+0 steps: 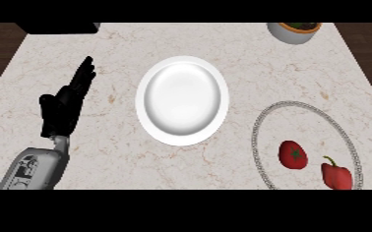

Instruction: Pick the bell pepper from the placemat and place it in the plate

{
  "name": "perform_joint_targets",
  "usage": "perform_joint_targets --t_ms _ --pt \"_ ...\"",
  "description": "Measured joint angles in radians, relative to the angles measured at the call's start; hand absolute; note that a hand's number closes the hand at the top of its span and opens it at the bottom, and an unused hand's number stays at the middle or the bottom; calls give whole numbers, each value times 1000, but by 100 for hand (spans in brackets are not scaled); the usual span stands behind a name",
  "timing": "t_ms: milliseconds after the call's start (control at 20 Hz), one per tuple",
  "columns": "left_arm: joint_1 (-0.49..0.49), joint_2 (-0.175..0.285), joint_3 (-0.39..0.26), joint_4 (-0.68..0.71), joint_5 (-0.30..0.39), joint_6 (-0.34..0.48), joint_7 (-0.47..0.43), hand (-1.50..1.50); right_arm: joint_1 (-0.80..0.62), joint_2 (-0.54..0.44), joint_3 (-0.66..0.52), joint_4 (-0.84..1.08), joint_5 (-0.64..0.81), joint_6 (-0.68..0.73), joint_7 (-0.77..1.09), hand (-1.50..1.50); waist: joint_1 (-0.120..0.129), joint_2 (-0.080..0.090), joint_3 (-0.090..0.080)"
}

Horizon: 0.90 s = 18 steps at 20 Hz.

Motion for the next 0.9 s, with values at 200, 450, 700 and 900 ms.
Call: perform_joint_targets --t_ms 200,450,700,900 --pt "0 -8 -2 -2 -8 1 4 0 72 -69 -35 -146 6 161 187 -150 6 1 1" --pt "-36 -18 5 14 -21 -6 20 0 41 -112 -61 -226 -9 336 382 -150 14 2 2" --pt "-43 -34 28 34 -30 -29 7 0 -19 -97 -91 -214 -36 449 443 -150 14 0 4" --pt "-18 -48 30 7 -51 -32 11 0 -88 -75 -99 -142 -36 507 450 -150 17 0 4"
